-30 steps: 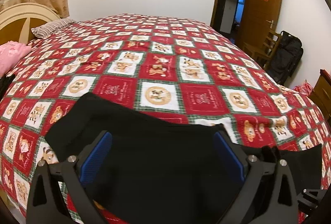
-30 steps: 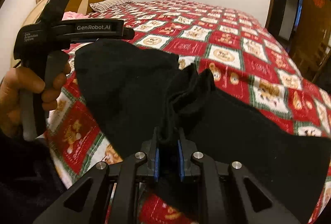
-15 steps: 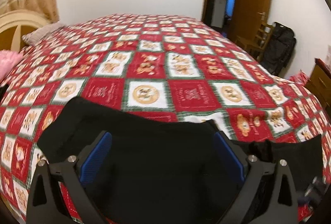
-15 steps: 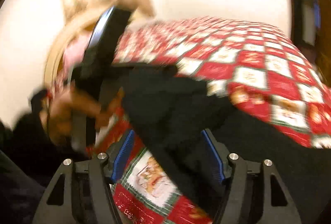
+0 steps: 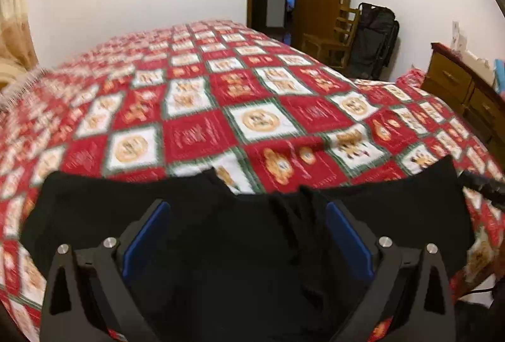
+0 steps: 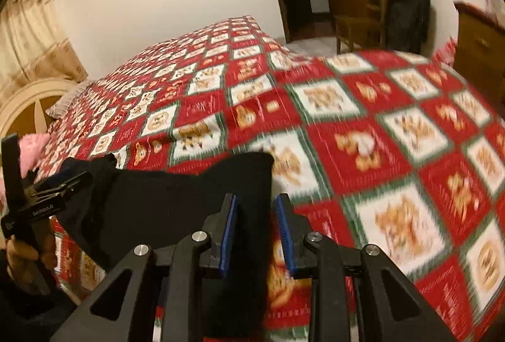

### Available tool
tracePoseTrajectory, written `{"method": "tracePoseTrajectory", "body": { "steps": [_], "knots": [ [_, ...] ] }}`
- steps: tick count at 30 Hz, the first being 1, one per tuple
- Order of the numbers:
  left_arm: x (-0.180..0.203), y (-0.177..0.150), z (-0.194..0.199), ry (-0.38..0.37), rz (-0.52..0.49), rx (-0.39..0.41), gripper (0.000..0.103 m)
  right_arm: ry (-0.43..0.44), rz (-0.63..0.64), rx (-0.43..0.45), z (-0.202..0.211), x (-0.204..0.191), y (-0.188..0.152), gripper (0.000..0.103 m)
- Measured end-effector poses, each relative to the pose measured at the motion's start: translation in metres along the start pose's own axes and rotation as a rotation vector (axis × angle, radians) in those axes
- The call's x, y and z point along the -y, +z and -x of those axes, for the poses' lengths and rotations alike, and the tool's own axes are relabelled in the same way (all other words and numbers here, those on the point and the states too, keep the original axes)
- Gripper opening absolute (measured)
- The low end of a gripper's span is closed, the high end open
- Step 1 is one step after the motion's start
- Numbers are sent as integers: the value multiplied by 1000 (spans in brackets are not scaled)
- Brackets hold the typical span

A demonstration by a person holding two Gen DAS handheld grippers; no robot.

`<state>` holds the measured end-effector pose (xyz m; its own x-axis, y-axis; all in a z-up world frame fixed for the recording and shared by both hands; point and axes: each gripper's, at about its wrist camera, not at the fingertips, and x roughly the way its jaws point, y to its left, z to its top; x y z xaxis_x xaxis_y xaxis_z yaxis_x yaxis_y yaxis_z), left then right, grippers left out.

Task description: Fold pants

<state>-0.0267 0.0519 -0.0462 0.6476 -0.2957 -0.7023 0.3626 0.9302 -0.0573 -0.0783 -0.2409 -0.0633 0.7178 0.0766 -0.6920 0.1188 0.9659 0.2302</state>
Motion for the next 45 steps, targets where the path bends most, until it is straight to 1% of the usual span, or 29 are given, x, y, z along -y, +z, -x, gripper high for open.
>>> {"method": "tracePoseTrajectory", "body": {
  "steps": [1, 2, 4, 8, 9, 10, 11, 12, 14, 16, 19, 20, 21, 24, 26, 29, 31, 33, 34, 35, 37, 38, 40, 43, 44, 45],
  "knots": [
    [1, -3, -2, -13, 11, -13, 101, -4, 0, -4, -1, 0, -4, 32],
    [1, -5, -4, -18, 15, -24, 101, -6, 1, -6, 0, -1, -7, 38],
    [5, -11, -9, -13, 11, -49, 101, -10, -3, -13, -4, -2, -10, 46],
    [8, -26, -12, -41, 22, -91, 101, 1, 12, -60, -3, -6, -20, 46],
    [7, -28, -13, -48, 28, -96, 101, 11, 28, -57, -3, -8, -23, 46],
    [6, -31, -15, -64, 44, -109, 101, 24, 50, -47, -2, -12, -25, 43],
    [5, -33, -17, -79, 58, -121, 101, 32, 71, -45, -2, -15, -25, 25],
    [4, -34, -21, -95, 78, -142, 101, 33, 92, -49, -3, -18, -26, 17],
    [4, -35, -23, -99, 92, -149, 101, 42, 106, -52, -3, -18, -25, 12],
    [2, -34, -22, -114, 107, -145, 101, 68, 86, -44, 2, -11, -21, 10],
    [-4, -34, -19, -152, 153, -143, 101, 93, 25, 6, 18, 8, -14, 9],
    [-5, -33, -18, -160, 161, -142, 101, 99, 4, 10, 21, 15, -13, 7],
    [-6, -33, -18, -165, 166, -137, 101, 84, -9, 12, 22, 21, -13, 7],
    [-1, -35, -23, -135, 139, -149, 101, 41, -17, -11, 12, 32, -19, 5],
    [7, -37, -25, -89, 82, -140, 101, 42, -38, -21, 4, 39, -25, 5],
    [9, -38, -26, -64, 54, -138, 101, 52, -62, 14, 9, 43, -25, 5],
    [4, -36, -23, -56, 62, -143, 101, 43, -78, 74, 25, 46, -21, 5],
    [2, -31, -16, -27, 57, -120, 101, 41, -51, 157, 47, 41, -12, 5],
    [1, -27, -9, 4, 39, -87, 101, 37, -18, 194, 56, 34, -6, 5],
    [2, -24, -4, 32, 18, -59, 101, 42, 17, 210, 61, 26, 0, 5],
    [8, -12, 5, 78, -24, -1, 101, 70, 72, 199, 58, 11, 8, 5],
    [11, -7, 7, 74, -37, 19, 101, 74, 99, 189, 52, 3, 11, 5],
    [21, 2, 8, 33, -57, 41, 101, 60, 150, 144, 33, -11, 17, 5],
    [39, 8, 6, -32, -79, 79, 101, 59, 165, 78, 2, -17, 20, 5],
    [45, 8, 0, -41, -87, 84, 101, 41, 167, 58, -7, -16, 21, 5],
    [50, 8, -8, -23, -96, 73, 101, 21, 171, 40, -17, -14, 22, 5]
  ]
}}
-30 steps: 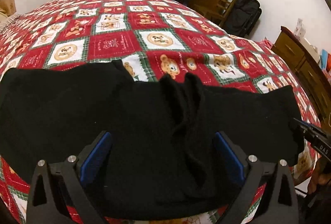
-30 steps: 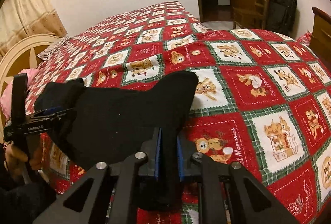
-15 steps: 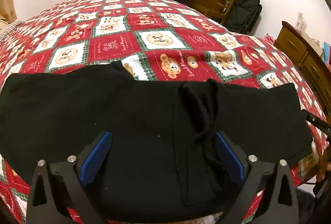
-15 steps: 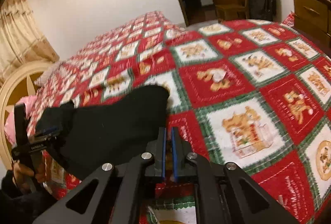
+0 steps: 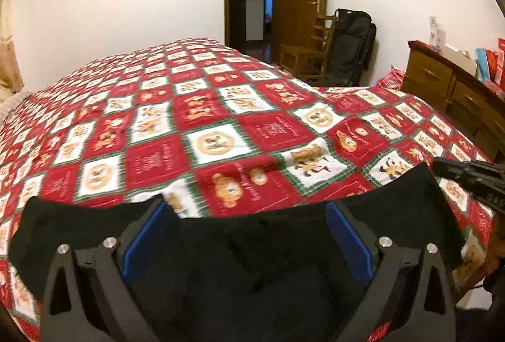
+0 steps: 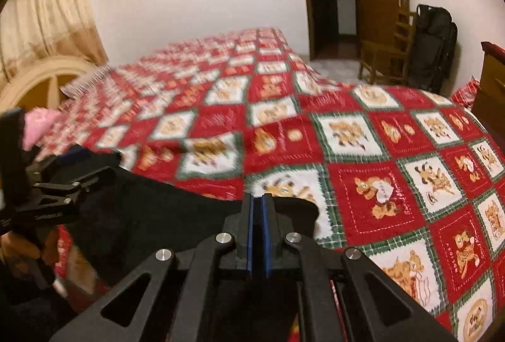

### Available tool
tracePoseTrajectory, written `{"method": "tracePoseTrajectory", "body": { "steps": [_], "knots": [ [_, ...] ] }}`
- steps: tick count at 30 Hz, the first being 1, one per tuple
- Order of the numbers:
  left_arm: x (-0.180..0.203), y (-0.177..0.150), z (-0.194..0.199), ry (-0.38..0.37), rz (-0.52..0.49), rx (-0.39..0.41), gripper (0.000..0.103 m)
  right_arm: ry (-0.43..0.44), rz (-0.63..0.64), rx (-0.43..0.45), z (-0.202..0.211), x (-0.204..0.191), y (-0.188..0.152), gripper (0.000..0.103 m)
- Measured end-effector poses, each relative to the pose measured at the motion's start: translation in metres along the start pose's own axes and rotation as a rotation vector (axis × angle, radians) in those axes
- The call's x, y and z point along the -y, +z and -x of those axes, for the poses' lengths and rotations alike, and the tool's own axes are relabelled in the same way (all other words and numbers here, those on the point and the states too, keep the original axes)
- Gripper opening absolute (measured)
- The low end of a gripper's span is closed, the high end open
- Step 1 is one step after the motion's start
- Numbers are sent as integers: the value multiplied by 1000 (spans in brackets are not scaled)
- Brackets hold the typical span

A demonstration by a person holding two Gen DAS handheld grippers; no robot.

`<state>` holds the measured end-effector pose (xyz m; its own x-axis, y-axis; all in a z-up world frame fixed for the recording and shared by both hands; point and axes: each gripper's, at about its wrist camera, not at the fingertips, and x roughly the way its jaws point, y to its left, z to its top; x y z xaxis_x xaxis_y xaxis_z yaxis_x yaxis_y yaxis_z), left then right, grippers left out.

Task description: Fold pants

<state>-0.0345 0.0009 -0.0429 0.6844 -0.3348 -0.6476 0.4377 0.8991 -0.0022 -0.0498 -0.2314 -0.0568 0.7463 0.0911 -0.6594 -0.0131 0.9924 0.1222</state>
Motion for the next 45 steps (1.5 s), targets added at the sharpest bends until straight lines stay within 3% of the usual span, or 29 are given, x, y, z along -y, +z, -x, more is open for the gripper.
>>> {"method": "tracePoseTrajectory", "body": {
  "steps": [3, 6, 9, 12, 14, 16, 19, 22, 25, 31, 35, 38, 40, 43, 45],
  "knots": [
    [-2, -5, -29, 107, 11, -84, 96, -42, -23, -49, -20, 13, -5, 5],
    [-30, -15, -43, 92, 120, -148, 98, -49, -88, -37, -27, 29, -5, 5],
    [-58, -22, -45, 43, 241, -164, 103, -21, -183, -45, -35, 49, -3, 5],
    [-71, -21, -43, 75, 265, -165, 103, -31, -158, -36, -30, 44, -1, 5],
    [-84, -19, -31, 51, 284, -153, 102, -70, -111, 39, -10, 30, -3, 5],
    [-97, -18, -13, 98, 292, -102, 102, -68, -29, 107, 14, 7, -5, 6],
    [-122, -19, 6, 167, 297, -57, 102, 69, 32, 122, 29, -30, -9, 6],
    [-146, -26, 17, 235, 331, -44, 102, 251, 109, 46, 12, -77, -13, 6],
    [-168, -38, 29, 323, 352, -37, 102, 351, 205, -23, -10, -122, -22, 6],
    [-217, -63, 45, 482, 406, -49, 102, 408, 303, -161, -61, -182, -46, 6],
    [-259, -82, 58, 562, 498, -55, 102, 421, 345, -135, -60, -194, -48, 6],
    [-283, -93, 67, 561, 596, -44, 102, 434, 256, -42, -39, -179, -41, 6],
    [-291, -99, 70, 523, 661, -31, 102, 395, 230, 38, -25, -170, -34, 6],
    [-290, -104, 61, 428, 727, -20, 102, 370, 183, 60, -22, -159, -26, 6],
    [-283, -102, 49, 402, 719, -33, 102, 361, 157, 49, -26, -155, -26, 6]
  ]
}}
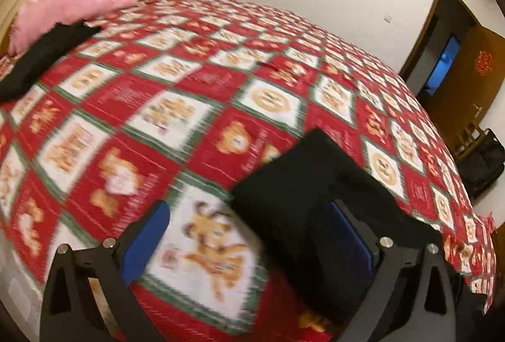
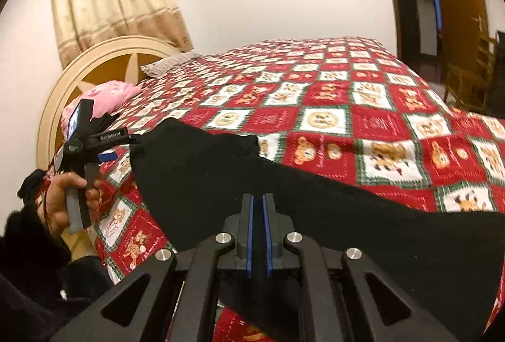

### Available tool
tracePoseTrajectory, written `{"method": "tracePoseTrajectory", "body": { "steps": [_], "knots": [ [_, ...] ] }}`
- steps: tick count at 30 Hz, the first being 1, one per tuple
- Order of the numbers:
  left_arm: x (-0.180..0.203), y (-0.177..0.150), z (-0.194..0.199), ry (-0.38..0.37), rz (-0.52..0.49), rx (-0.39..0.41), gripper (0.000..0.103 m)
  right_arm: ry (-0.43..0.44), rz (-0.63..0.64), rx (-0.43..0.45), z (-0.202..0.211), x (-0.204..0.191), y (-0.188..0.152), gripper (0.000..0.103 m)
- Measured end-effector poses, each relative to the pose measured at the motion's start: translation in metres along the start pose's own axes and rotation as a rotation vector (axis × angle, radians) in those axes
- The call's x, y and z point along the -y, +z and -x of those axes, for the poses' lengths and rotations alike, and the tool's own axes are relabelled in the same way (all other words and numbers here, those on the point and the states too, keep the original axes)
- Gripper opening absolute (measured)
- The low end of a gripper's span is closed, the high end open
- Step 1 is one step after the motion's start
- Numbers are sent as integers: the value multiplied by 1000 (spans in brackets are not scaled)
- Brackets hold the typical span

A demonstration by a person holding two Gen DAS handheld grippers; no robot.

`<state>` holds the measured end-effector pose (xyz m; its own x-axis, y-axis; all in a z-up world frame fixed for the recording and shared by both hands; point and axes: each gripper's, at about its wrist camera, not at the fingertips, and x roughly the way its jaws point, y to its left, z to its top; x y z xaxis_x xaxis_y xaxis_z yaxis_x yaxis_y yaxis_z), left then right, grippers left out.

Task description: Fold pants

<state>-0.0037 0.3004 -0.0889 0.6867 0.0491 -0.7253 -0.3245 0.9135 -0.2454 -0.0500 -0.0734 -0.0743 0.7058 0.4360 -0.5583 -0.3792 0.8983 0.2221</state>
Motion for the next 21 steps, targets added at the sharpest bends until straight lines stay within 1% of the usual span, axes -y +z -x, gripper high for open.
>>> {"method": "tracePoseTrajectory", "body": {
  "steps": [2, 4, 6, 9, 10, 11, 13, 14, 18, 19, 20, 21],
  "knots": [
    [11, -3, -7, 8, -31, 4, 102, 1, -13, -16, -3, 2, -1, 6],
    [16, -3, -12, 19, -37, -2, 102, 0, -6, -19, -4, 0, -1, 6],
    [16, -3, -19, -12, -5, -18, 102, -4, 4, -13, -1, -2, -1, 6],
    [18, -2, -22, 8, 12, -6, 99, -14, 4, -5, 5, 0, -2, 6],
    [18, -1, -24, 15, 17, -5, 94, -22, -5, -1, 6, 1, -2, 6],
    [18, -1, -23, 22, 24, -1, 87, -27, -14, 2, 7, 3, -2, 6],
    [16, -2, -21, 24, 41, 16, 75, -39, -40, 11, 10, 8, -2, 6],
    [15, -3, -21, 33, 44, 22, 70, -42, -57, 14, 11, 11, -2, 6],
    [19, -4, -20, 71, 9, 31, 61, -52, -103, 17, 14, 20, -3, 6],
    [22, -4, -18, 72, -8, 36, 50, -55, -110, 18, 14, 22, -3, 6],
    [26, -4, -18, 49, -27, 35, 34, -58, -115, 19, 15, 23, -3, 6],
    [28, -5, -17, 38, -37, 32, 30, -62, -121, 22, 16, 25, -3, 6]
  ]
}}
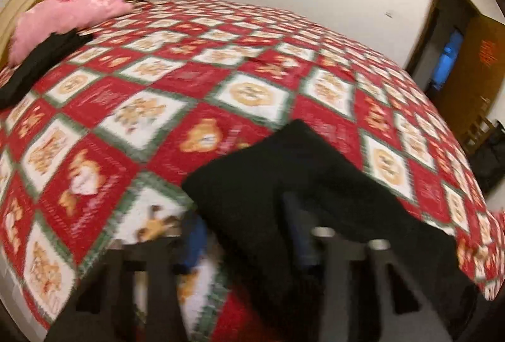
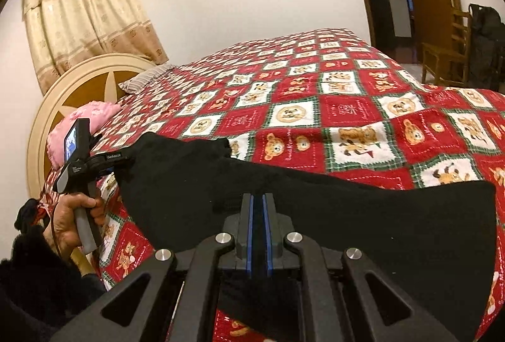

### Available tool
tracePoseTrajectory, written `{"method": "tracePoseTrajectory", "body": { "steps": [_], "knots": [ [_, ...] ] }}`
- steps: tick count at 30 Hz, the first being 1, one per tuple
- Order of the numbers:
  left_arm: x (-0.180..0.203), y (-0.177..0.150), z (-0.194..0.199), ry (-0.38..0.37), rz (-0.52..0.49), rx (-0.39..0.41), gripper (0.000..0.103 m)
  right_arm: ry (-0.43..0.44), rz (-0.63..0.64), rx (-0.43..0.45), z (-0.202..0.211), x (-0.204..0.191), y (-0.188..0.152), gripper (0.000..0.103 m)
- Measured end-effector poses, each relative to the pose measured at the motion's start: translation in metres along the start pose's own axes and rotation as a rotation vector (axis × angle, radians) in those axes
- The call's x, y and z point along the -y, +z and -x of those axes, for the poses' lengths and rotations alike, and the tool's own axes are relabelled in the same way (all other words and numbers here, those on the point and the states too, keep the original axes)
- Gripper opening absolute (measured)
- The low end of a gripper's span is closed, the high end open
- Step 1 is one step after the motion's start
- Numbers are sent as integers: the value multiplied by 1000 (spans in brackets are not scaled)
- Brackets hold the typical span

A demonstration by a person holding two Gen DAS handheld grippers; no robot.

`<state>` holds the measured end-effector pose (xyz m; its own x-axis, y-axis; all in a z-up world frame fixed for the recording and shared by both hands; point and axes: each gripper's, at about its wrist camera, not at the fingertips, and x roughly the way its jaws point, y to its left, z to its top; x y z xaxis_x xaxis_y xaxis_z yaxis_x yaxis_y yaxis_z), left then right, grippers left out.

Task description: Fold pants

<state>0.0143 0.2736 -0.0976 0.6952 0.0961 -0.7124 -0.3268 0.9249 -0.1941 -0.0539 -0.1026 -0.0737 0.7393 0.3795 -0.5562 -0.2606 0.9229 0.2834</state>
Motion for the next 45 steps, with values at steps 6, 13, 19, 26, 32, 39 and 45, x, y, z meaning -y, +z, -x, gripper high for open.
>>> {"method": "tracePoseTrajectory", "body": {
  "steps": [6, 13, 19, 26, 32, 39, 45],
  "knots": [
    [21, -1, 3, 92, -99, 22, 27, -21, -24, 20, 7, 5, 0, 6],
    [18, 0, 2, 96, -93, 15, 27, -43, -50, -14, 2, 10, -5, 6],
    [18, 0, 1, 102, -96, 12, 26, -66, -97, -36, -1, 19, -8, 6],
    [22, 3, 15, 70, -95, 33, 23, -97, -146, -8, 6, 30, -7, 7],
    [44, 9, 52, -13, -138, 120, 23, -129, -258, 66, 25, 55, -6, 59],
    [98, -2, 91, -156, -294, 218, 23, -120, -325, 106, 40, 72, -6, 59],
    [149, -38, 122, -289, -497, 297, 23, -110, -329, 96, 37, 72, -7, 59]
  ]
}}
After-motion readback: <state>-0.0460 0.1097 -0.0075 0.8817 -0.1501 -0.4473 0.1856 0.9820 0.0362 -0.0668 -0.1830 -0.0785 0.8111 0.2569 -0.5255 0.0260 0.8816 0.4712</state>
